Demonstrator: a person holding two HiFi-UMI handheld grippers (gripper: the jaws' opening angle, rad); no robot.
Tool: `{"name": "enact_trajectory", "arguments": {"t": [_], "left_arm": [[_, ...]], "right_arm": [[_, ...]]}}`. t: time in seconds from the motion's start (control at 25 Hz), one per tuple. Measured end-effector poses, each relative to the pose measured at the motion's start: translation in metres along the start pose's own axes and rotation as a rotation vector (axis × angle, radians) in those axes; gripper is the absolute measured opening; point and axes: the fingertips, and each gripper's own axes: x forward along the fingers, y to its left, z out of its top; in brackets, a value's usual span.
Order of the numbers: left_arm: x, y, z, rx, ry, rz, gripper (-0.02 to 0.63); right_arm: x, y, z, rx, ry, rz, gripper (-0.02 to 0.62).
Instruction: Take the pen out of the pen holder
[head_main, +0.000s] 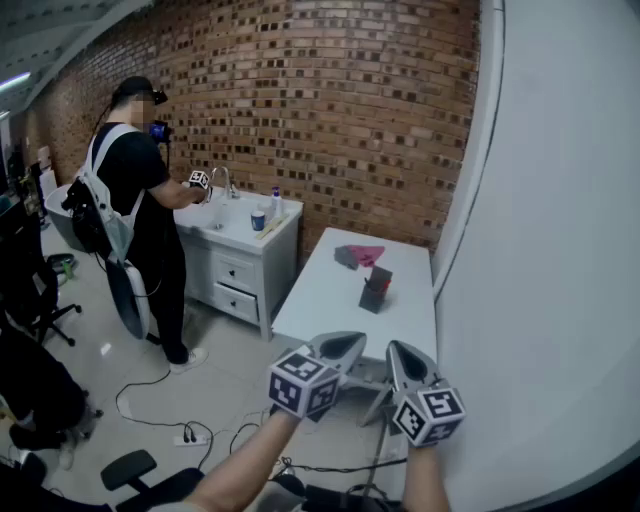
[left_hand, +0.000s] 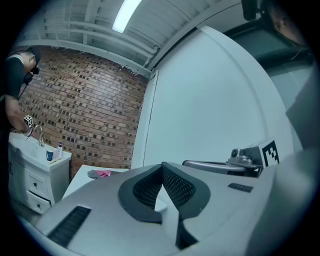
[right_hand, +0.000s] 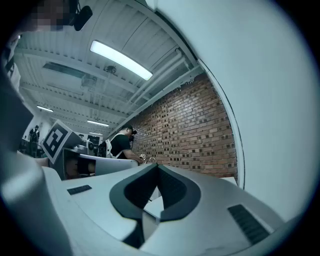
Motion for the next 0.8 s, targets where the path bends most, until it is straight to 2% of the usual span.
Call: {"name": "enact_trajectory", "arguments": {"t": [0.44,0.8], "left_arm": [[0.008,0.013,0.001,0.013,0.007,-0.009,0.003],[0.041,0.051,-0.002,-0.003,0.026,-0.035,0.003]], "right_arm": [[0.016,-0.006,-0.001,-0.001,-0.013,-0.004,0.000],[0.056,-0.029,-0.011,0.003,0.004,-0.026,0.000]]}}
